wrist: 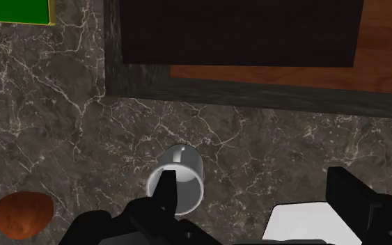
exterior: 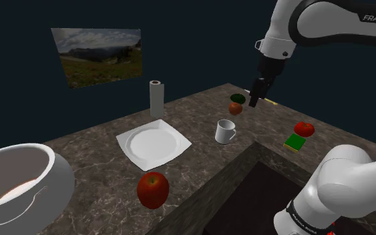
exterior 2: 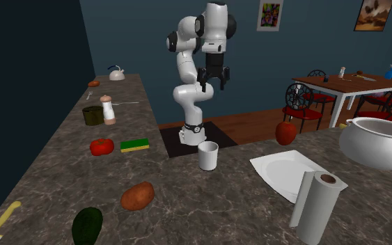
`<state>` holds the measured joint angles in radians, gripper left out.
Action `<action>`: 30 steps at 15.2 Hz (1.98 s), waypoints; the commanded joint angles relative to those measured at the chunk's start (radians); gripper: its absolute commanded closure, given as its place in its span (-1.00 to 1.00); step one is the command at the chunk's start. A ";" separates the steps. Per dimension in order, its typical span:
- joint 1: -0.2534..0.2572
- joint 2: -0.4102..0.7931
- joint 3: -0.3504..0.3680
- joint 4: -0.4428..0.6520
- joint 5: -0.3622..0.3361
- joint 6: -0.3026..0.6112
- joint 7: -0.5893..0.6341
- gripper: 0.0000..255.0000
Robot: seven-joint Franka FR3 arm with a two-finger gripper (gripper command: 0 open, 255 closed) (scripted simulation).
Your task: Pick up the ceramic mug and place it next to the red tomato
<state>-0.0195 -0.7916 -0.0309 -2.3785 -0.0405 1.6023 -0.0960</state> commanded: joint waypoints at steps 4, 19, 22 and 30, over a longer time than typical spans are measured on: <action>-0.008 0.072 -0.041 -0.024 -0.014 0.081 -0.039 -1.00; -0.026 0.579 -0.223 0.033 0.011 0.445 -0.257 -1.00; -0.028 0.658 -0.239 0.051 0.033 0.491 -0.291 -1.00; -0.027 0.698 -0.242 -0.003 0.045 0.584 -0.300 -1.00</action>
<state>-0.0465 -0.0955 -0.2726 -2.3772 0.0035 2.1798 -0.3958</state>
